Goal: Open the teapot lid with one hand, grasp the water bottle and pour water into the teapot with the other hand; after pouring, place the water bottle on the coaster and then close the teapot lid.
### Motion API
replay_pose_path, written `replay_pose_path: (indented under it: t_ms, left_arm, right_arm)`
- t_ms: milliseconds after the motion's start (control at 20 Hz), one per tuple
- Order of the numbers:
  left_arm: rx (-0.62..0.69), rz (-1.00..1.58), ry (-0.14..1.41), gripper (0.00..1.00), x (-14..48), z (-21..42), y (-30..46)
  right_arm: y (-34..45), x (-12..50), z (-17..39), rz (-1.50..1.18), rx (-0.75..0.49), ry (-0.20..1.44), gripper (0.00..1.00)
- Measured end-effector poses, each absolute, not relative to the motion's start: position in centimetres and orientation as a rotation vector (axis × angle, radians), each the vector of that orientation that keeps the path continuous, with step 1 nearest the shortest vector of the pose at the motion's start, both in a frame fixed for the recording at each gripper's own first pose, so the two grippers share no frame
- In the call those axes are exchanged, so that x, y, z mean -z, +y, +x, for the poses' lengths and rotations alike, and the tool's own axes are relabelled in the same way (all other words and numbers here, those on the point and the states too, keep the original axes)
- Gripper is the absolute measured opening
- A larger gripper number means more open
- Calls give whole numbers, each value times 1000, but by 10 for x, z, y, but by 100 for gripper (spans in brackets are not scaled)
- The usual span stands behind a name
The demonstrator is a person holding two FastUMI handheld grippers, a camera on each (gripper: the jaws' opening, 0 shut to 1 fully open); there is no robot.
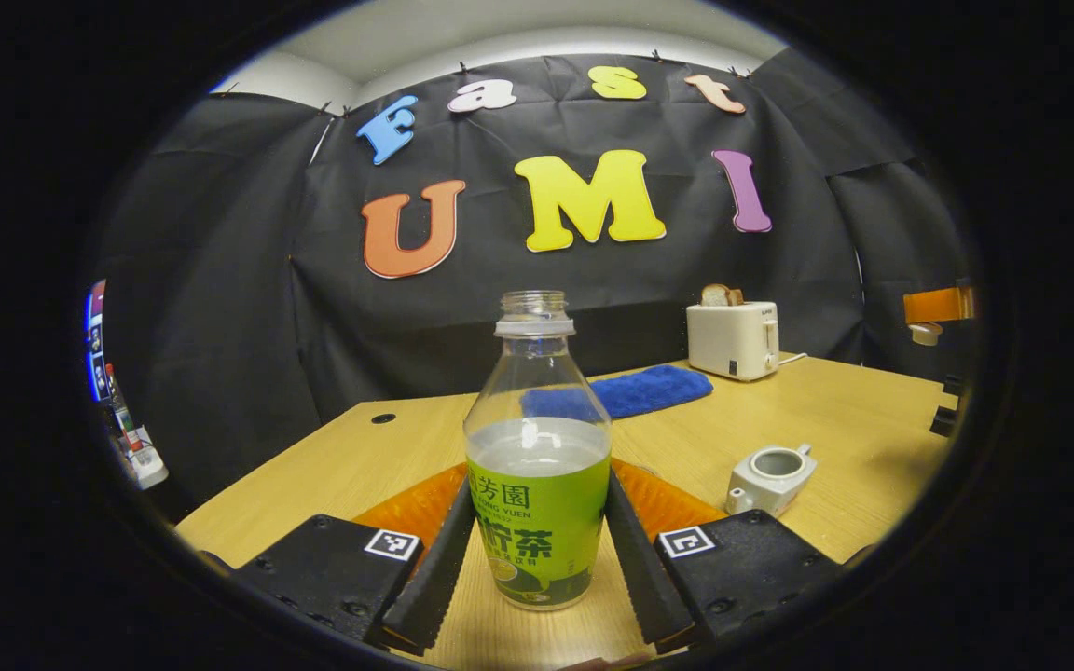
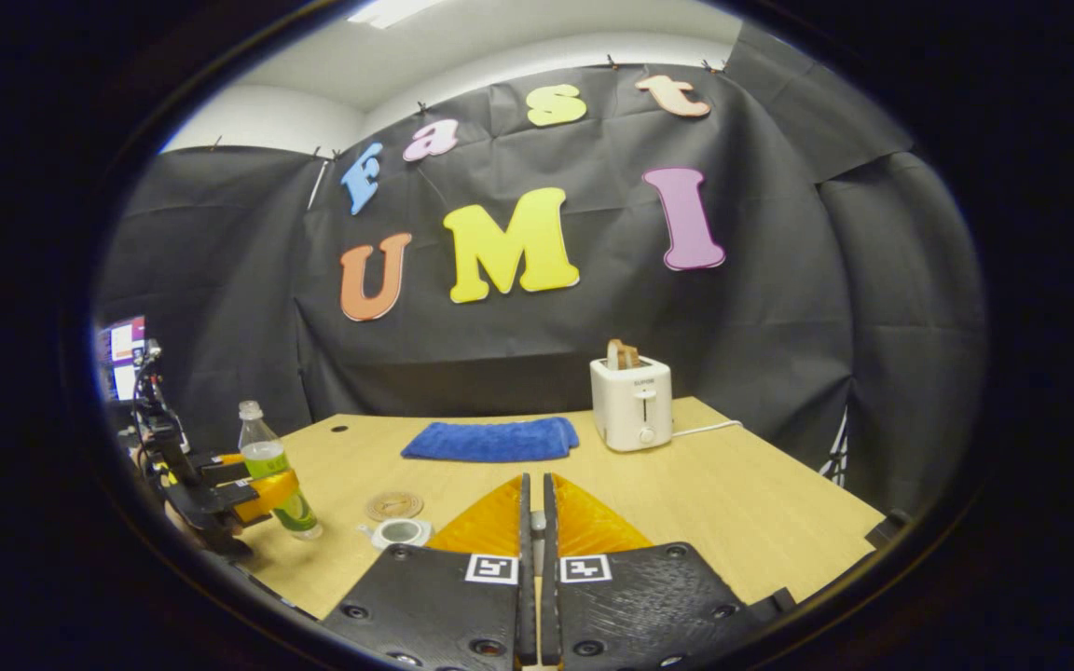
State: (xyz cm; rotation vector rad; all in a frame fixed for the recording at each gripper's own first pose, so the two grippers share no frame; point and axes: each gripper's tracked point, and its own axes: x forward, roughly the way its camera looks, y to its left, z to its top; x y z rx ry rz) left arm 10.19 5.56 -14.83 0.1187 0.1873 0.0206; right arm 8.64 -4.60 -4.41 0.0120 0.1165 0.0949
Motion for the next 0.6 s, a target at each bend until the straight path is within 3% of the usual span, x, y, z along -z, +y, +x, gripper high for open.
replay_pose_path:
  t_ms: [600]
  left_arm:
    - [-12,728,282,77,128,104,39]
  right_arm:
    - [-57,48,88,-5,-75,135,2]
